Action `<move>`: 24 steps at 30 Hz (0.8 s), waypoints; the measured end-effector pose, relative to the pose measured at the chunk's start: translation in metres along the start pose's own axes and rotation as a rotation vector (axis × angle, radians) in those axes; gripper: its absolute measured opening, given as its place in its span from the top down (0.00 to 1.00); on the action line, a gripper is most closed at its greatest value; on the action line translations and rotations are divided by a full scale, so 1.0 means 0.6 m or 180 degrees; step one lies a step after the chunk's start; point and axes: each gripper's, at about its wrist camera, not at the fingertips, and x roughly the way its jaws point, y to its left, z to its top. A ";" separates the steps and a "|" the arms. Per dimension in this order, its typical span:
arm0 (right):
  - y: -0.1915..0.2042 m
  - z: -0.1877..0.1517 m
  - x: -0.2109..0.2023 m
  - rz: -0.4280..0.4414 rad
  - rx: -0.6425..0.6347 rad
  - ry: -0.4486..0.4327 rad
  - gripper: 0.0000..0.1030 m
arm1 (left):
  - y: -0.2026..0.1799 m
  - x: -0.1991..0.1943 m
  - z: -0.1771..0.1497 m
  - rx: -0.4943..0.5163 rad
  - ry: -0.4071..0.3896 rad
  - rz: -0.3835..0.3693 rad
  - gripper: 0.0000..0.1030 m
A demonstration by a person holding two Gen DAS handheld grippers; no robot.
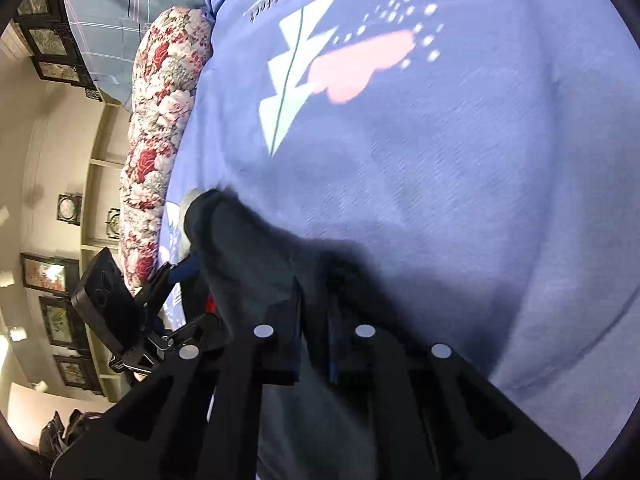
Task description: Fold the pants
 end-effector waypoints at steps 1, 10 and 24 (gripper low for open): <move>-0.002 0.005 -0.020 -0.0176 -0.0027 -0.0170 0.92 | 0.000 0.000 -0.001 0.0012 0.0012 0.0017 0.02; 0.066 -0.070 -0.075 -0.0338 -0.0364 -0.0416 0.75 | -0.039 -0.051 -0.013 0.0276 -0.0296 0.0048 0.02; -0.062 -0.318 -0.339 -0.1722 0.0361 -0.1944 0.66 | -0.009 -0.010 -0.015 0.0033 -0.0076 -0.0108 0.02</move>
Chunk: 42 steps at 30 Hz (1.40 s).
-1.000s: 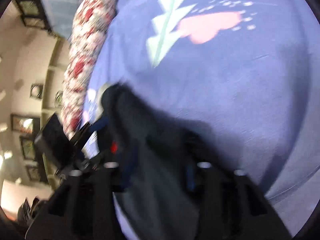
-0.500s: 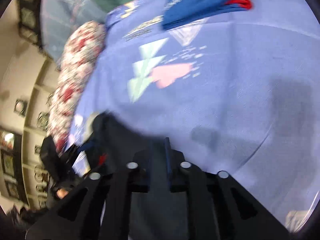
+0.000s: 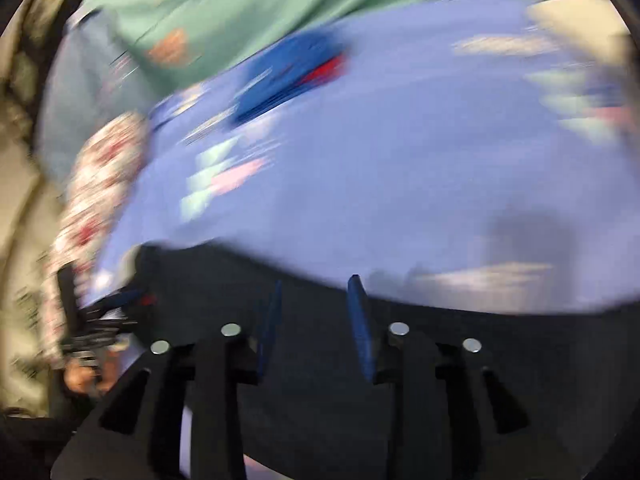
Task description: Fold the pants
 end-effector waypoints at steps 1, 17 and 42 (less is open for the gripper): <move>-0.038 -0.005 -0.027 -0.0192 0.0108 -0.0065 0.66 | 0.001 0.000 0.001 -0.0006 -0.0005 -0.0003 0.02; -0.208 -0.014 -0.012 -0.0762 0.0169 0.0448 0.87 | -0.009 -0.004 -0.001 0.0012 0.0004 0.0078 0.02; -0.239 -0.081 -0.100 -0.0753 0.0741 0.0107 0.49 | -0.005 -0.006 -0.003 -0.0009 -0.0018 0.0051 0.02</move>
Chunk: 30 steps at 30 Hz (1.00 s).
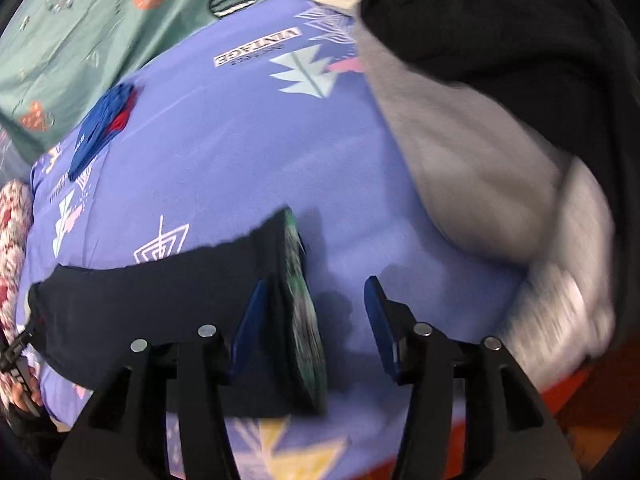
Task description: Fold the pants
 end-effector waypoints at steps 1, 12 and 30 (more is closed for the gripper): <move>-0.004 -0.015 -0.018 0.0146 0.0126 -0.0001 0.49 | 0.000 0.000 0.000 0.0001 0.0000 0.0000 0.02; 0.012 -0.073 -0.004 0.0728 0.0785 0.0490 0.38 | 0.004 -0.004 0.000 -0.0021 -0.0023 -0.0082 0.02; 0.081 -0.088 -0.006 0.0346 0.0466 -0.0636 0.88 | 0.024 -0.017 -0.004 -0.0174 -0.0142 -0.0360 0.02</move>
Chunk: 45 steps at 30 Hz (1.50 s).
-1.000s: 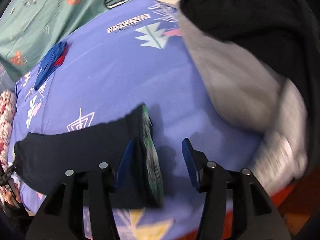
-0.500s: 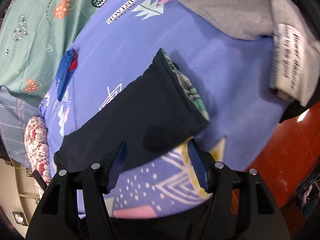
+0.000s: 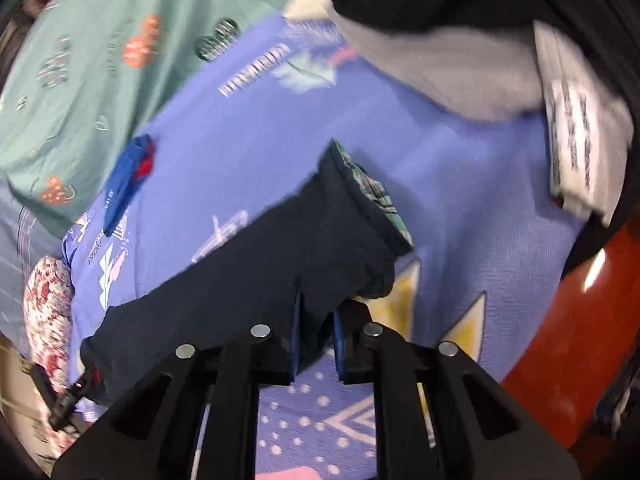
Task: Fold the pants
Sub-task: 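Carry the dark pants with the right gripper over the folded BEAR pants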
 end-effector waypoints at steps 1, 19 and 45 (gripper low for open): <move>0.028 0.001 -0.010 -0.0004 -0.0231 -0.0142 0.89 | 0.001 0.000 0.000 -0.0008 -0.0004 -0.0011 0.02; 0.414 -0.196 0.100 0.0494 -0.2911 0.0814 0.89 | 0.012 -0.006 0.001 -0.0101 -0.0059 -0.0078 0.02; 0.429 -0.133 0.055 0.1224 -0.2380 0.0878 0.89 | 0.019 -0.008 -0.001 -0.0140 -0.0093 -0.0147 0.02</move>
